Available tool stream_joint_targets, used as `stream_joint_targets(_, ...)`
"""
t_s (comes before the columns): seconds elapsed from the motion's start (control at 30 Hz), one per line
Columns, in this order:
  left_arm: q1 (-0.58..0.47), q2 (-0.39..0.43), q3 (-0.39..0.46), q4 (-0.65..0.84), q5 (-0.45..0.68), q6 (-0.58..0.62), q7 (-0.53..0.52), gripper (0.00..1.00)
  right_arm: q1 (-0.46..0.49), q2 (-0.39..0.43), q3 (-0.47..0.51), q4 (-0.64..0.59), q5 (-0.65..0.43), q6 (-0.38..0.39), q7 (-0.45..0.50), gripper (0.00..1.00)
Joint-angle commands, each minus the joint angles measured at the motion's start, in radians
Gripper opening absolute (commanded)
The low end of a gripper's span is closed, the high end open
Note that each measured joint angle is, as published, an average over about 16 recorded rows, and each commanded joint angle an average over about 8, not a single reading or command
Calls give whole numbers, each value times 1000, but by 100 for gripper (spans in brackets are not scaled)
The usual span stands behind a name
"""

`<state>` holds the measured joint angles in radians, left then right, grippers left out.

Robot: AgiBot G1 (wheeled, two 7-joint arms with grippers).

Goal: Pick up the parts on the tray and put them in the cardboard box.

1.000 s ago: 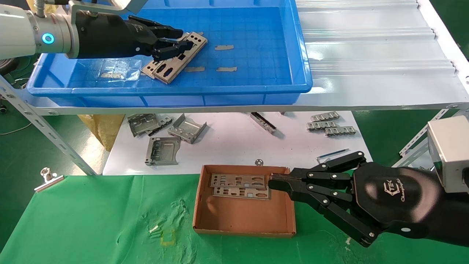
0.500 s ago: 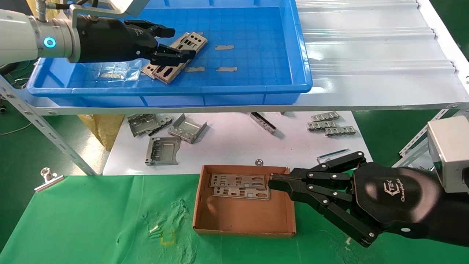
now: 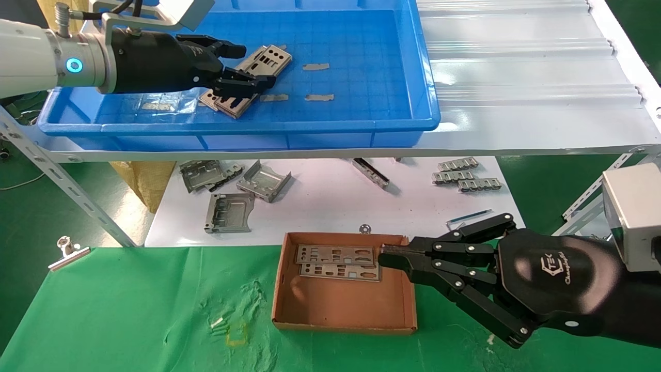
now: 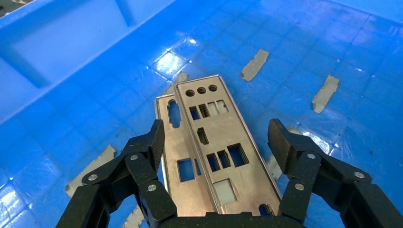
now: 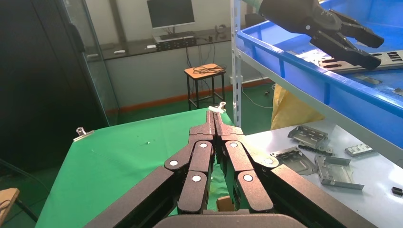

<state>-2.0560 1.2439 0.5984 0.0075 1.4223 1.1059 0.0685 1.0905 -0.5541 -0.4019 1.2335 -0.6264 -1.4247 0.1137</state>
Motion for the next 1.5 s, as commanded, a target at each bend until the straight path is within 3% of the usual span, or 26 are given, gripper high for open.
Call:
stream_joint_targets(0.03,1,1,1,0,1,-1,-2,0,0,0,0,0,0,0,0,0)
stream_joint_targets(1.07,-4,17,3,-7,5,-27,-23,0,0,0,0,0,0,0,0,0)
stream_joint_targets(1.5,-39,-3,-10,-23,-15,19,-14,0,0,0,0,0,0,0,0,0)
